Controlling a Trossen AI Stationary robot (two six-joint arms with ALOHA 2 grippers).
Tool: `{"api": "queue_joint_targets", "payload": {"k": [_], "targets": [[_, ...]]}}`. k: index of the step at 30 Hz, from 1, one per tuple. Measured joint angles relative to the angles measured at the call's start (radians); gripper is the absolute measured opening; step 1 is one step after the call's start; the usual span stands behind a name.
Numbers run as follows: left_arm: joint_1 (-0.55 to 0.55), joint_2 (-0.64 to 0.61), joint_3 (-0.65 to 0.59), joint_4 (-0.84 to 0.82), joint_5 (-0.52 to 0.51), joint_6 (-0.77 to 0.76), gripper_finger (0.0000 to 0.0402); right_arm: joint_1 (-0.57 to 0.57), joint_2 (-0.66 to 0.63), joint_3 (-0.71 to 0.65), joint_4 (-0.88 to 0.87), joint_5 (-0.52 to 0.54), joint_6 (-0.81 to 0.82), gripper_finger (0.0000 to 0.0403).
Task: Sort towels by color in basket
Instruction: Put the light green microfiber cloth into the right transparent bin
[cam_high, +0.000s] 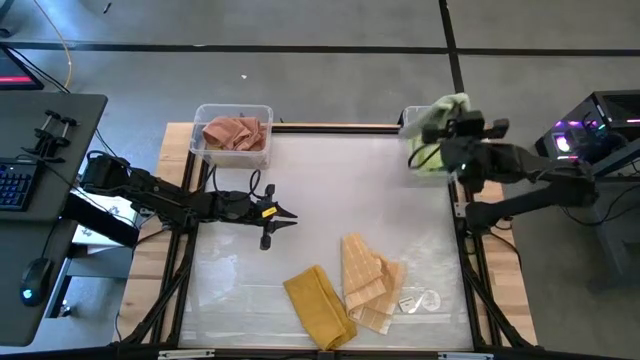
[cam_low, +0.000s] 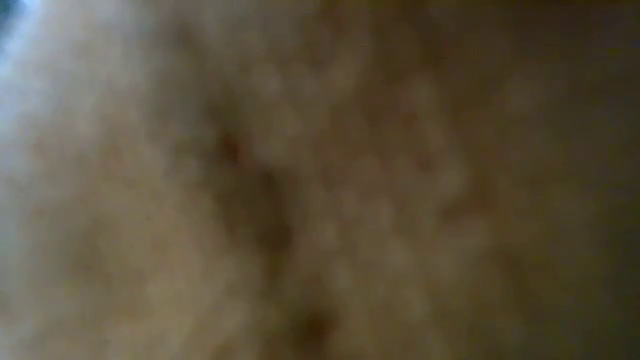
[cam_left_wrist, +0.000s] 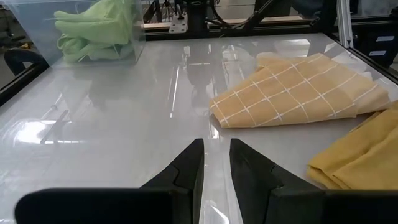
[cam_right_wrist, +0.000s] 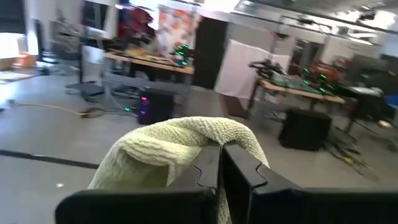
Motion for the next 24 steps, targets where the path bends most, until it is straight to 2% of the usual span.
{"api": "queue_joint_targets", "payload": {"k": [2,5,10,12,16,24], "targets": [[0.0,0.0,0.0,0.0,0.0,0.0,0.0064,-0.07,-0.014,0.0,-0.003,-0.05,-0.003,0.0003],[0.0,0.0,0.0,0.0,0.0,0.0,0.0064,-0.185,-0.013,0.0,-0.046,-0.183,0.021,0.0003],[0.0,0.0,0.0,0.0,0.0,0.0,0.0064,-0.381,0.044,0.0,-0.255,-0.483,0.211,0.0002],[0.0,0.0,0.0,-0.001,0.0,0.0,0.0064,-0.443,0.081,0.0,-0.326,-0.563,0.262,0.0002],[0.0,0.0,0.0,-0.001,0.0,0.0,0.0064,-0.535,0.165,0.0,-0.363,-0.674,0.262,0.0002],[0.0,0.0,0.0,-0.005,0.0,0.0,0.0064,-0.681,0.359,0.0,-0.436,-0.815,0.235,0.0002]]}}
